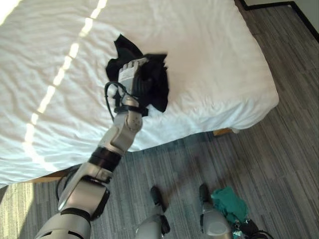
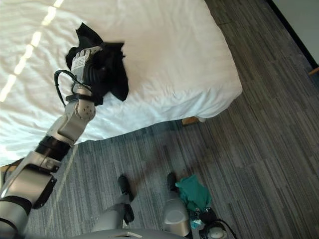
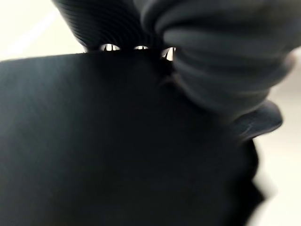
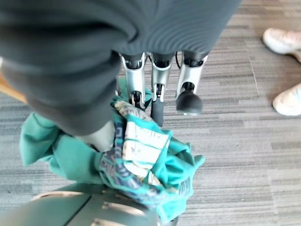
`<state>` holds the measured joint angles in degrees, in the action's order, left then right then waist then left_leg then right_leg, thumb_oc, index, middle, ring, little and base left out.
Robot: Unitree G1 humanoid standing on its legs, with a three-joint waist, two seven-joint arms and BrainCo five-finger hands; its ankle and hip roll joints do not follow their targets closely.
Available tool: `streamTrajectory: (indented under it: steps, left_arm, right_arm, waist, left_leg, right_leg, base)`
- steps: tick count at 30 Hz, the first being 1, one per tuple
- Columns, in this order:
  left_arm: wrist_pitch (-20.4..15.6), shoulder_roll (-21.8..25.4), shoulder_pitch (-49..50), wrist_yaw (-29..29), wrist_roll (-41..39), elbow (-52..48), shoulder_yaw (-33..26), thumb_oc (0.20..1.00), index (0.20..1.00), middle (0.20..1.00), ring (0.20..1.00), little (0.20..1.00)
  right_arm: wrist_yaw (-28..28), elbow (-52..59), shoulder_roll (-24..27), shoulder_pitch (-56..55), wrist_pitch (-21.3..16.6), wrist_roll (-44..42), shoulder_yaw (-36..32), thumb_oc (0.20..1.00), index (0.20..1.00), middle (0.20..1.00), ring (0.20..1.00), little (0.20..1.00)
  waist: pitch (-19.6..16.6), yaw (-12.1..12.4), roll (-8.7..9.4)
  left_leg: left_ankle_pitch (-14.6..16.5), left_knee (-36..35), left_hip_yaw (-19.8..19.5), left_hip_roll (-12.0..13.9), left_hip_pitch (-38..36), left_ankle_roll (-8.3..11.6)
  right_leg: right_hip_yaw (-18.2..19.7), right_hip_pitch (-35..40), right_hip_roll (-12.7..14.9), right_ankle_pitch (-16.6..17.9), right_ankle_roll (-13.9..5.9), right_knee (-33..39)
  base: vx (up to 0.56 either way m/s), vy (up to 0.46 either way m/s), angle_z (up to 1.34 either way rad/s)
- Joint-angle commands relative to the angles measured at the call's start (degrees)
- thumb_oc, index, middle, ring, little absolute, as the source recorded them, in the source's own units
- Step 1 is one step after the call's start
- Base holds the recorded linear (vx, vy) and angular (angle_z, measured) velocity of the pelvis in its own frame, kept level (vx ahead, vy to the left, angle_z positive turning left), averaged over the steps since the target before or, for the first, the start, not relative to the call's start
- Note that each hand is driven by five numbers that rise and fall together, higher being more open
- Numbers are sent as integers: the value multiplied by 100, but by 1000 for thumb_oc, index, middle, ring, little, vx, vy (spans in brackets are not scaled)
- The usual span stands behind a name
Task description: Pick up bed clothes into laundry basket.
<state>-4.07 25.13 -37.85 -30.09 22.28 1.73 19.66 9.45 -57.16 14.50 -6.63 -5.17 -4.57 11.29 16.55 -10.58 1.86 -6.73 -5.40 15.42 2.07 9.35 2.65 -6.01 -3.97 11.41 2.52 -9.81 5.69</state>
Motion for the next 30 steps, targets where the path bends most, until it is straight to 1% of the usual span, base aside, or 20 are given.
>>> streamTrajectory:
  steps: [1,3,6,7,8,10,11,13,15,17,18,20,21,22,23,25,26,27,28,30]
  left_arm:
    - [-914,-372,-134,275,-1030,-788,-264,200,200,200,200,200]
    - [-920,-396,241,517,-1336,-1196,-182,200,200,200,200,200]
    - [-784,-499,856,932,-1547,-1224,44,200,200,200,200,200]
    - [-784,-507,865,938,-1549,-1227,43,200,200,200,200,200]
    - [-709,-587,1278,1184,-1790,-1079,147,200,200,200,200,200]
    - [-597,-614,1668,1362,-1965,-905,167,200,200,200,200,200]
    - [-558,-551,1841,1443,-1891,-852,144,200,200,200,200,200]
    - [-420,-510,2317,1572,-1808,-484,193,200,200,200,200,200]
    - [-390,-504,2408,1573,-1746,-309,164,200,200,200,200,200]
    - [-291,-532,2466,1514,-1544,-13,185,200,200,200,200,200]
    - [-267,-556,2443,1472,-1491,103,197,200,200,200,200,200]
    - [-273,-594,2330,1369,-1340,373,171,200,200,200,200,200]
    - [-273,-592,2294,1361,-1325,417,190,200,200,200,200,200]
    - [-272,-613,2203,1307,-1333,464,204,200,200,200,200,200]
    - [-280,-645,2124,1230,-1366,524,187,200,200,200,200,200]
    - [-303,-698,1987,1043,-1427,634,117,200,200,200,200,200]
    - [-356,-669,1927,946,-1393,691,21,200,200,200,200,200]
    - [-395,-676,1857,927,-1382,740,13,200,200,200,200,200]
    - [-439,-654,1801,935,-1379,715,0,200,200,200,200,200]
    - [-470,-586,1770,977,-1371,619,-46,200,200,200,200,200]
  right_arm:
    - [192,526,186,-33,-15,-166,-229,200,200,200,200,200]
    - [345,1304,354,30,-53,-121,-376,200,200,200,200,200]
    - [571,2773,813,63,-154,206,-610,200,200,200,200,200]
    - [571,2818,817,28,-127,215,-619,200,200,200,200,200]
    - [707,3677,1123,47,-67,675,-738,200,200,200,200,200]
    - [879,4448,1382,305,57,1318,-779,200,200,200,200,200]
    - [925,4896,1463,402,155,1683,-817,200,200,200,200,200]
    - [986,6026,1595,737,156,2375,-872,200,200,200,200,200]
    - [927,6539,1636,689,200,2540,-932,200,200,200,200,200]
    - [803,7139,1656,640,112,2620,-1030,200,200,200,200,200]
    - [803,7325,1676,672,28,2569,-1016,200,200,200,200,200]
    - [657,7672,1674,805,-117,2344,-887,200,200,200,200,200]
    - [632,7753,1696,880,-149,2285,-811,200,200,200,200,200]
    - [576,7832,1732,1038,-149,2266,-650,200,200,200,200,200]
    - [525,7879,1748,1211,-131,2276,-497,200,200,200,200,200]
    - [397,7827,1751,1612,-134,2311,-157,200,200,200,200,200]
    - [297,7444,1987,1575,-299,1999,-226,200,200,200,200,200]
    - [331,7207,2235,1642,-336,1815,-314,200,200,200,200,200]
    - [361,6934,2382,1740,-337,1598,-403,200,200,200,200,200]
    - [401,6534,2622,1952,-298,1397,-406,200,200,200,200,200]
  waist:
    - [-62,184,-58]
    - [-31,269,-111]
    - [-125,369,-112]
    - [-130,383,-117]
    - [-271,506,-93]
    - [-438,715,-90]
    - [-525,798,-99]
    - [-664,925,-100]
    - [-707,948,-125]
    - [-739,815,-191]
    - [-737,752,-241]
    - [-736,627,-368]
    - [-728,574,-408]
    - [-663,584,-460]
    - [-563,651,-473]
    - [-414,881,-351]
    - [-396,978,-228]
    - [-402,1052,-141]
    - [-423,1119,-91]
    - [-456,1181,-38]
  left_leg:
    - [686,40,219,191,-666,236]
    - [629,40,539,370,-806,220]
    - [501,40,1103,562,-1034,159]
    - [472,40,1119,567,-1028,157]
    - [437,54,1451,619,-1115,115]
    - [384,103,1895,695,-1156,103]
    - [459,105,1950,722,-1247,145]
    - [242,143,2457,931,-1364,232]
    - [131,148,2611,1063,-1445,320]
    - [-8,161,2687,1269,-1577,433]
    - [-122,226,2731,1367,-1593,508]
    - [-303,368,2771,1649,-1697,731]
    - [-358,483,2779,1745,-1722,776]
    - [-571,750,2614,1857,-1680,885]
    - [-721,982,2396,1894,-1529,832]
    - [-218,1211,1066,1431,-1179,640]
    - [190,1191,488,1107,-1042,499]
    - [477,1188,160,886,-948,414]
    - [635,1110,-21,715,-886,366]
    - [450,1021,-20,542,-517,335]
  right_leg:
    - [-382,-146,537,554,-518,-461]
    - [-873,-151,497,275,-425,-974]
    - [-1522,31,504,-18,-284,-1471]
    - [-1514,21,497,5,-268,-1461]
    - [-1876,274,603,2,-242,-1492]
    - [-2517,533,833,150,-228,-1466]
    - [-2622,704,889,155,-309,-1337]
    - [-2974,840,960,283,-315,-951]
    - [-2837,819,860,241,-276,-794]
    - [-2562,790,634,31,-146,-607]
    - [-2522,789,585,-28,-154,-530]
    - [-2238,818,301,-130,-39,-239]
    - [-2152,821,225,-197,-3,-184]
    - [-1983,849,79,-304,29,-151]
    - [-1916,844,-43,-334,111,-161]
    - [-1440,891,-168,-428,229,-167]
    - [-1181,897,-198,-465,255,-170]
    - [-999,930,-229,-517,260,-162]
    - [-890,984,-276,-561,269,-138]
    - [-773,1114,-349,-638,273,-69]
  base:
    - [-88,26,-10]
    - [-121,40,-29]
    - [-172,9,-128]
    - [-113,-38,-143]
    - [-85,-47,-134]
    - [-53,-121,-142]
    - [-17,-169,-176]
    - [-41,-286,-172]
    - [-6,-238,-141]
    - [52,-235,-99]
    - [45,-251,-86]
    - [73,-284,-93]
    - [163,-195,-83]
    - [133,-166,-67]
    - [154,-189,-132]
    - [203,-246,-182]
    - [307,-282,-185]
    - [347,-273,-180]
    - [340,-238,-158]
    - [379,-195,-88]
